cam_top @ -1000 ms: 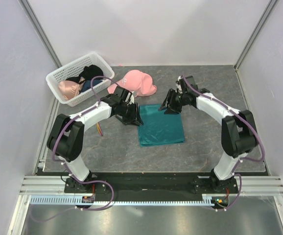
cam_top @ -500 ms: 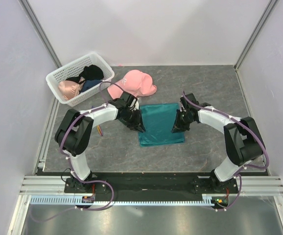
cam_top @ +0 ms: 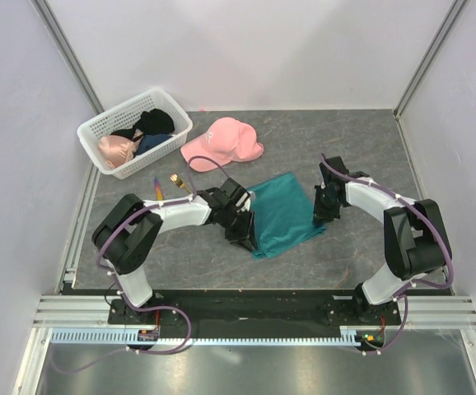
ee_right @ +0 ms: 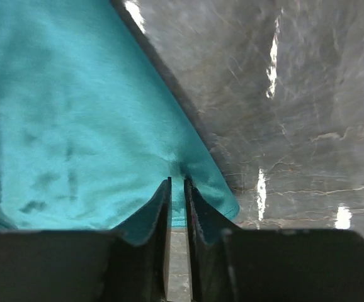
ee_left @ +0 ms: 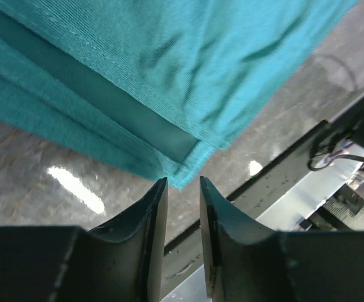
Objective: Fold the napkin into a case and place the utensils inside
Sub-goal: Smooth out the square-folded napkin at the center of the board.
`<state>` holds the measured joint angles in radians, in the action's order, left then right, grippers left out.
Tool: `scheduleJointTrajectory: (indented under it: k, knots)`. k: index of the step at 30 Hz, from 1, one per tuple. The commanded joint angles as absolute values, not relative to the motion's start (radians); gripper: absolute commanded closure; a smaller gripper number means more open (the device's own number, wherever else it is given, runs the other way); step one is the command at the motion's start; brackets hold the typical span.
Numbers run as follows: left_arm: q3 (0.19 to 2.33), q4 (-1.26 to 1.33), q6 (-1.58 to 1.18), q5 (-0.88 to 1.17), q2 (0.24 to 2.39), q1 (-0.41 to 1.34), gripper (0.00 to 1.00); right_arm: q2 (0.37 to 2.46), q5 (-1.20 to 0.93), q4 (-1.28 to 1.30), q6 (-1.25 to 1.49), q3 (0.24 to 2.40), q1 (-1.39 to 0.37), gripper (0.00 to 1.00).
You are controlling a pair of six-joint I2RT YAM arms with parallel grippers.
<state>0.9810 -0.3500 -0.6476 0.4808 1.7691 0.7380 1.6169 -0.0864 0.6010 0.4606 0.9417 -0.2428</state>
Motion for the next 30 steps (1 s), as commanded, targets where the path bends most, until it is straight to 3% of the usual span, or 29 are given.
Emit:
scheduleJointTrajectory:
  k: [1, 4, 7, 16, 22, 25, 30]
  knots:
    - [1.072, -0.409, -0.646, 0.451, 1.64, 0.683, 0.61, 1.575, -0.069, 0.686, 0.339, 1.064, -0.29, 0.68]
    - [1.129, -0.462, -0.602, 0.433, 1.621, 0.594, 0.53, 1.545, -0.074, 0.71, 0.373, 1.109, -0.395, 0.56]
    - [1.19, -0.5, -0.517, 0.437, 1.659, 0.5, 0.48, 1.531, -0.09, 0.713, 0.443, 1.131, -0.5, 0.52]
    - [1.419, -0.575, -0.259, 0.434, 1.842, 0.446, 0.56, 1.563, -0.138, 0.646, 0.569, 1.103, -0.638, 0.54]
    - [1.456, -0.575, -0.172, 0.347, 1.89, 0.463, 0.52, 1.539, -0.152, 0.617, 0.612, 1.069, -0.64, 0.57]
    - [1.45, -0.577, -0.155, 0.243, 1.887, 0.497, 0.55, 1.529, -0.152, 0.618, 0.618, 1.057, -0.638, 0.57]
    - [1.445, -0.594, -0.265, 0.264, 1.914, 0.497, 0.58, 1.522, -0.152, 0.612, 0.624, 1.04, -0.638, 0.58]
